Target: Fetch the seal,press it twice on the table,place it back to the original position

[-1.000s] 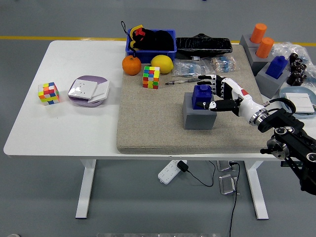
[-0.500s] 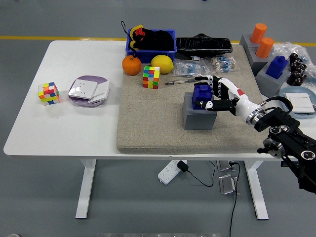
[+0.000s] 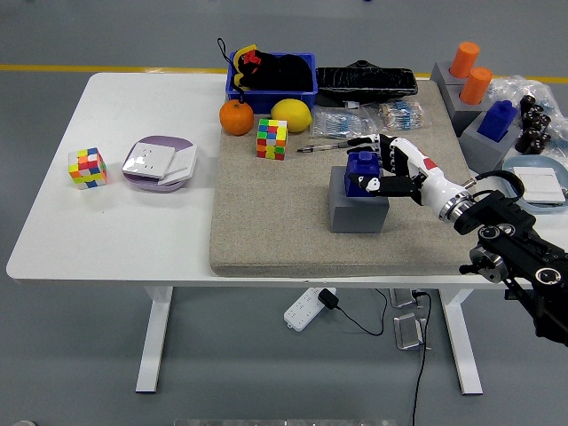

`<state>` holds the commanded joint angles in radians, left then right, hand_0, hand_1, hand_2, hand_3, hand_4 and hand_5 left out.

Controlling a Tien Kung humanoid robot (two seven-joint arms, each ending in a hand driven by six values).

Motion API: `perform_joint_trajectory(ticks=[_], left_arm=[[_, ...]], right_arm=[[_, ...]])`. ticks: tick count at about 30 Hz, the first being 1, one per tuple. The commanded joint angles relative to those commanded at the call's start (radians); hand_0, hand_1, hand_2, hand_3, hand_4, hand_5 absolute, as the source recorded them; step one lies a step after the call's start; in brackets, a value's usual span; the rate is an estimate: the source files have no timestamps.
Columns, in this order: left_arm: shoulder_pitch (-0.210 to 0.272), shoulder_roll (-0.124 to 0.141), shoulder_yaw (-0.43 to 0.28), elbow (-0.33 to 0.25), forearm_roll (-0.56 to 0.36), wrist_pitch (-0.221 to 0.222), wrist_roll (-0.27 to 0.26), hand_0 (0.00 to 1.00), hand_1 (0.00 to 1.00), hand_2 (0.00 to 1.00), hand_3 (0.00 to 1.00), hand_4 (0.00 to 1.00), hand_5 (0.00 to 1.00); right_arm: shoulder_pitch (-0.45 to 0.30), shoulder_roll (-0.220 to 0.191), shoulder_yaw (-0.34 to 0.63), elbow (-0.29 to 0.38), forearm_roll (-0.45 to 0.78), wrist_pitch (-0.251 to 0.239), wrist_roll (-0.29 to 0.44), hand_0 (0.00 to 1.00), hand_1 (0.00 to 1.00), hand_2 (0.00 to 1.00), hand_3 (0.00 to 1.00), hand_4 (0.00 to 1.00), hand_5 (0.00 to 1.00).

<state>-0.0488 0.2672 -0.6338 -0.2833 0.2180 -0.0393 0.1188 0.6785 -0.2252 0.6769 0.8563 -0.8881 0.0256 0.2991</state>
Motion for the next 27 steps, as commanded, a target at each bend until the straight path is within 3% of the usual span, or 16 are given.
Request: perform_joint_trajectory(ticks=[8, 9, 27], left_arm=[[-0.001, -0.002, 0.001, 0.0, -0.001, -0.004, -0.001, 0.824, 0.813, 0.785, 0.823, 0.739, 0.429], [-0.002, -0.002, 0.001, 0.0, -0.001, -0.004, -0.001, 0.823, 0.813, 0.784, 0.822, 0.74, 0.427], [0.0, -0.003, 0.0, 0.0, -0.003, -0.008, -0.003, 0.823, 0.814, 0.786, 0.823, 0.744, 0.422]], right_arm=[[0.007, 0.0, -0.017, 0.001, 0.003, -0.01, 0.008, 0.706, 0.613, 0.623, 0.673, 0.673, 0.002], [0.009, -0.001, -0.019, 0.002, 0.004, -0.012, 0.01, 0.694, 0.572, 0.587, 0.636, 0.651, 0.002], [0.023, -0.003, -0.033, 0.013, 0.013, -0.028, 0.029, 0.69, 0.565, 0.573, 0.609, 0.629, 0.002]])
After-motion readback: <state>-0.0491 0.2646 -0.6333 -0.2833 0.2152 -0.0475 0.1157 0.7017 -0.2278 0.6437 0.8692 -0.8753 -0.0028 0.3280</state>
